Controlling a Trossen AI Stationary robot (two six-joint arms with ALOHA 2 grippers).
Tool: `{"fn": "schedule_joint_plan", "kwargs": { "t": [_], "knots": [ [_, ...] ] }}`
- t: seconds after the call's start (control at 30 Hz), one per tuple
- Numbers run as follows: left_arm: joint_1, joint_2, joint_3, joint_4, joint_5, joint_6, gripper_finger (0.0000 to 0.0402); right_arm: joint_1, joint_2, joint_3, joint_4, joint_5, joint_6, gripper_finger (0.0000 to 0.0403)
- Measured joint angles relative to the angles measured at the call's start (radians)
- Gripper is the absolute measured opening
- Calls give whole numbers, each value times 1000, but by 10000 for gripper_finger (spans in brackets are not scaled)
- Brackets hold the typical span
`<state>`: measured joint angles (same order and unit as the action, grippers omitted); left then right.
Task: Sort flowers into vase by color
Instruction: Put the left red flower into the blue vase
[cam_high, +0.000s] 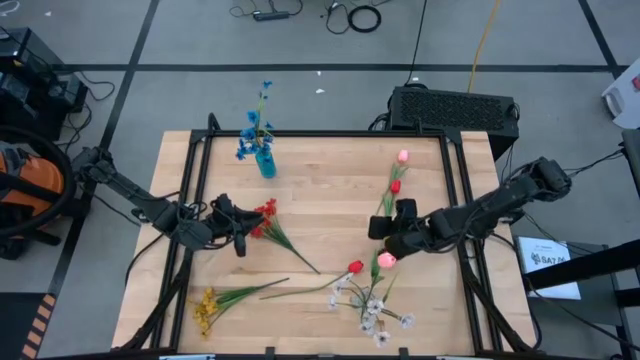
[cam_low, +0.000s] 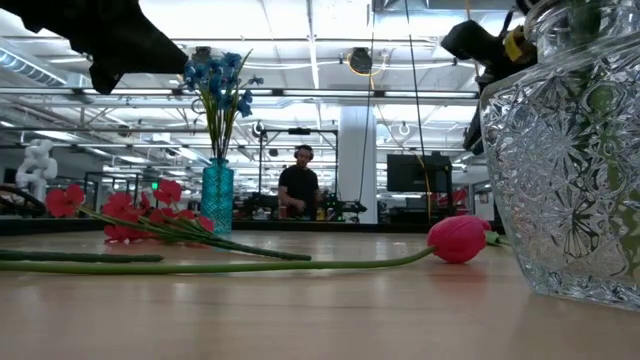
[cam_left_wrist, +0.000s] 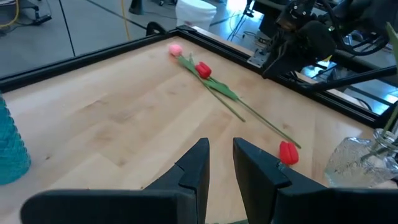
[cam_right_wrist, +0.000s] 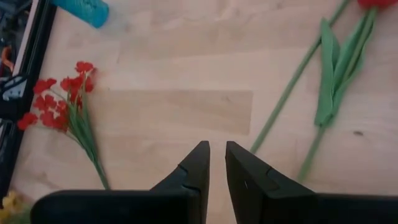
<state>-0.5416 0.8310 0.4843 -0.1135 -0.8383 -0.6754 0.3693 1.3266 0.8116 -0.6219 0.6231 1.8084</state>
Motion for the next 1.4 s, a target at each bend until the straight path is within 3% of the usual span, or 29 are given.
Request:
{"fn": "schedule_joint_plan", "kwargs": {
  "t": [0.13,0.2,0.37,0.5,0.7,0.9,1.0,1.17,1.4],
  "knots": [
    [7,0,0,0,1,0,77,-37,0,0,29,-14,-54,44],
    [13,0,0,0,2,-3,77,-53,0,0,14,-74,-66,44],
    [34,0,0,0,9,-131,77,-89,0,0,-118,-243,-43,44],
    [42,0,0,0,24,-214,77,-107,-5,0,-225,-306,-48,44],
    [52,33,23,-1,27,-338,77,-198,-17,0,-400,-423,-233,42],
    [52,225,171,-1,42,-339,77,-358,-142,-71,-292,-434,-541,5],
    [63,345,250,0,24,-368,77,-432,-244,-128,-260,-438,-642,5],
    [109,499,367,-40,33,-533,77,-525,-436,-187,-307,-446,-810,1],
    [195,674,561,-322,208,-872,61,-620,-617,-198,-410,-447,-1020,1]
  ]
}}
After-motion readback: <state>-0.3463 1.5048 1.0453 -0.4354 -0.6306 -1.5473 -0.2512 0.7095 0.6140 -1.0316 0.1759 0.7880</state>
